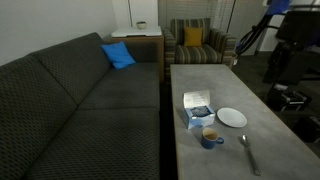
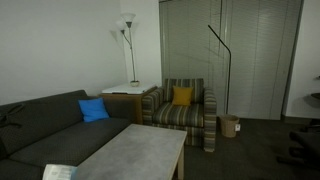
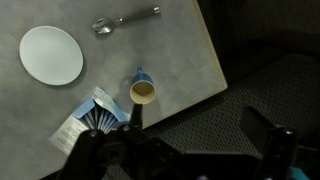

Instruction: Pick up the blue mug and put it on the plate

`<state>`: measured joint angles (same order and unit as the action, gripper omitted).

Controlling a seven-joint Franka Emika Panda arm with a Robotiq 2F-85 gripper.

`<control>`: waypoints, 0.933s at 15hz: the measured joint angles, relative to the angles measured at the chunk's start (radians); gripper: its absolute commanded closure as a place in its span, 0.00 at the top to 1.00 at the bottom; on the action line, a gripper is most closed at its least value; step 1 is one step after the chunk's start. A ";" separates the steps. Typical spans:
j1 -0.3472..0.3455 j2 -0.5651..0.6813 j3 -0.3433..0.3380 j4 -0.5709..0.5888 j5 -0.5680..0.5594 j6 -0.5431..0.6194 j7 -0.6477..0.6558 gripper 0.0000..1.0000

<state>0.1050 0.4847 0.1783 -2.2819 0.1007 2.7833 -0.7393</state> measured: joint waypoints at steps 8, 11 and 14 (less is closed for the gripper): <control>-0.107 0.196 0.086 0.167 -0.010 -0.050 -0.011 1.00; -0.103 0.197 0.082 0.168 -0.078 -0.048 0.026 1.00; -0.093 0.216 0.063 0.181 -0.206 -0.045 0.023 1.00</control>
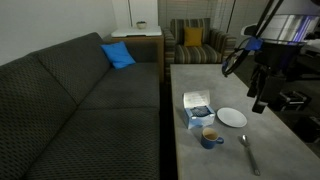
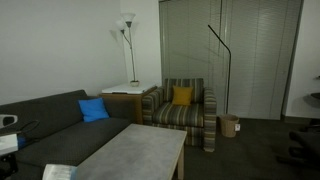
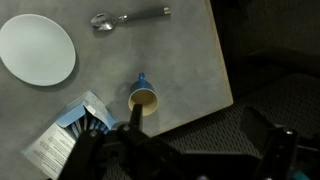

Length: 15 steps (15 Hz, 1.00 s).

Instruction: Pick up the blue mug and put it on the plate

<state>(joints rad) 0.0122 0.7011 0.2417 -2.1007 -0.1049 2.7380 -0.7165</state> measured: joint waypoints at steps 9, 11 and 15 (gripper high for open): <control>0.055 0.218 -0.014 0.217 -0.147 -0.049 -0.052 1.00; 0.064 0.279 -0.018 0.289 -0.147 -0.096 -0.058 1.00; 0.095 0.408 -0.045 0.455 -0.147 -0.229 -0.058 1.00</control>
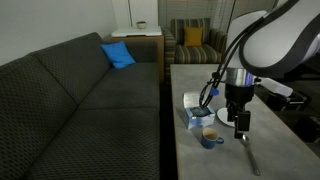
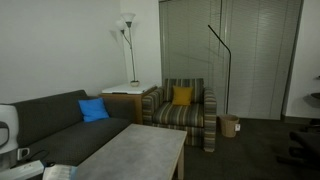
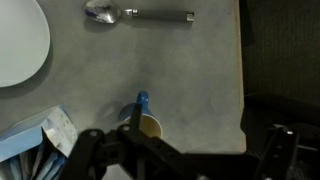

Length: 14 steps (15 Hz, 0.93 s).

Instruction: Pick up the blue mug and put it on the plate

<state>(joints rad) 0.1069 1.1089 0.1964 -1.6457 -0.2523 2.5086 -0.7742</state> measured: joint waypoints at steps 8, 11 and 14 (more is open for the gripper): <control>0.010 0.119 0.001 0.151 0.000 -0.072 -0.002 1.00; 0.016 0.119 0.001 0.148 0.000 -0.046 0.005 1.00; 0.039 0.127 -0.018 0.135 0.000 0.128 0.091 1.00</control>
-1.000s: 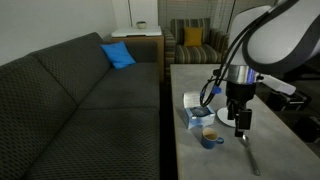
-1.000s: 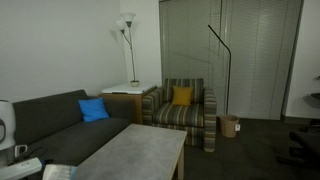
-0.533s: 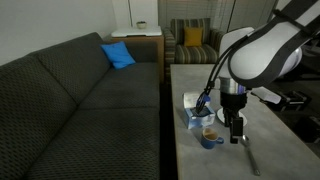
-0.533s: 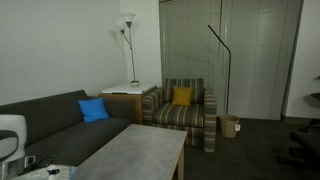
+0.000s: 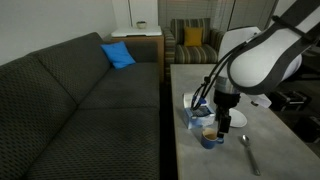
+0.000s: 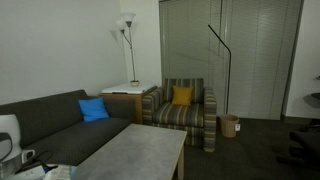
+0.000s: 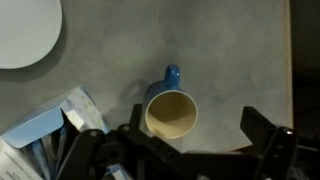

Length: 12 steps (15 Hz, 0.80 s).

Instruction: Pick up the blue mug and put it on the plate

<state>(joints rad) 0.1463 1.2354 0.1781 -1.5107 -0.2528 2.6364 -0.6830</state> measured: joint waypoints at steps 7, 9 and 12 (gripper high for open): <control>-0.011 0.061 -0.006 0.008 0.000 0.137 0.047 1.00; -0.037 0.078 0.015 0.013 0.000 0.142 0.026 1.00; -0.060 0.104 0.022 0.033 -0.008 0.144 -0.009 1.00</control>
<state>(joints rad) 0.0867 1.3398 0.2002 -1.4780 -0.2603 2.7800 -0.6919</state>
